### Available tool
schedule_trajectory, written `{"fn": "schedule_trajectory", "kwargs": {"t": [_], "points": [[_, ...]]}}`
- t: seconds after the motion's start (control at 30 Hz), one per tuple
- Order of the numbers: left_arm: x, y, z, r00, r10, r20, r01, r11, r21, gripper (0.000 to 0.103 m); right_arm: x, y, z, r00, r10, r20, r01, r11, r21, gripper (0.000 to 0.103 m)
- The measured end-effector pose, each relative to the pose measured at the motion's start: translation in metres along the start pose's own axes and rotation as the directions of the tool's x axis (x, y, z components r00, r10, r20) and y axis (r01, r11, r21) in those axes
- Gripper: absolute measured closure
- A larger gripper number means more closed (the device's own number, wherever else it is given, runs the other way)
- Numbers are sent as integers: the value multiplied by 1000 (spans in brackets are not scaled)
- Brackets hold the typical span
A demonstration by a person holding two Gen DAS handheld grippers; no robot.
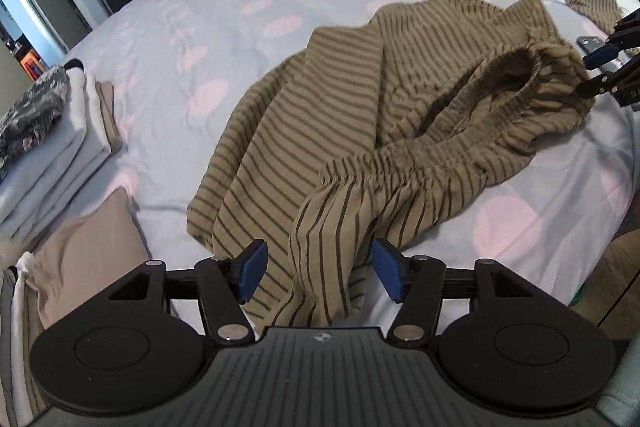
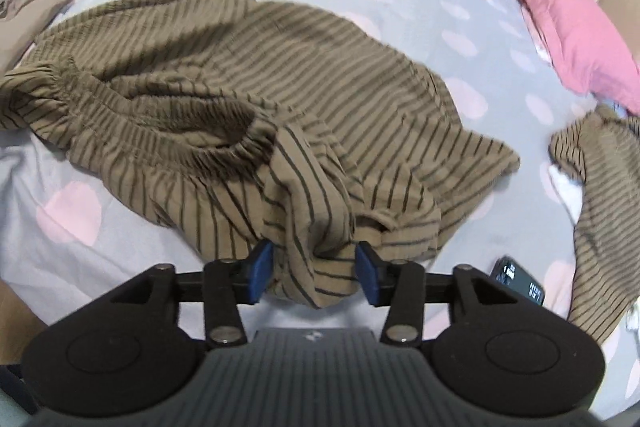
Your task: Fold clothes
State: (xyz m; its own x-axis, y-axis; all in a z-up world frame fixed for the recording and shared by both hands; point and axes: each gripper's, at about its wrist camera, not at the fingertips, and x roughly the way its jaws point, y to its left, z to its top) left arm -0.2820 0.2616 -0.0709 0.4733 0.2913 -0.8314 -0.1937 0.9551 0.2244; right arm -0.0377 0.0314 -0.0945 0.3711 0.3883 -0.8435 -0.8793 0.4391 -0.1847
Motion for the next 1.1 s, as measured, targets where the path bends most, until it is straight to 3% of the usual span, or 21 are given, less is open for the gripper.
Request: {"fn": "schedule_trajectory", "kwargs": {"t": [0.13, 0.37, 0.47, 0.73, 0.83, 0.87, 1.0, 1.1], "points": [[1, 1, 5, 1000, -16, 13, 16, 1000, -15, 46, -7, 19, 5, 999, -11, 50, 15, 995, -95, 44], [21, 11, 26, 998, -61, -8, 60, 995, -76, 46, 1, 40, 21, 995, -15, 95, 39, 968, -250, 41], [33, 18, 35, 995, -98, -26, 94, 988, -121, 46, 10, 45, 28, 996, -3, 92, 32, 949, -313, 35], [64, 22, 37, 988, -132, -77, 116, 977, -181, 48, 36, 60, 27, 997, -17, 78, 52, 876, -479, 34], [69, 22, 34, 984, -154, -89, 135, 971, -197, 59, 41, 62, 25, 998, -14, 57, 40, 872, -487, 40], [70, 22, 32, 983, -161, -89, 141, 970, -200, 62, 43, 62, 24, 999, -13, 50, 36, 871, -490, 48], [65, 18, 30, 982, -177, -68, 162, 969, -189, 79, 42, 64, 20, 999, -9, 34, 24, 868, -495, 65], [57, 14, 28, 982, -181, -49, 171, 970, -171, 83, 36, 64, 16, 1000, 3, 29, 12, 873, -487, 73]]}}
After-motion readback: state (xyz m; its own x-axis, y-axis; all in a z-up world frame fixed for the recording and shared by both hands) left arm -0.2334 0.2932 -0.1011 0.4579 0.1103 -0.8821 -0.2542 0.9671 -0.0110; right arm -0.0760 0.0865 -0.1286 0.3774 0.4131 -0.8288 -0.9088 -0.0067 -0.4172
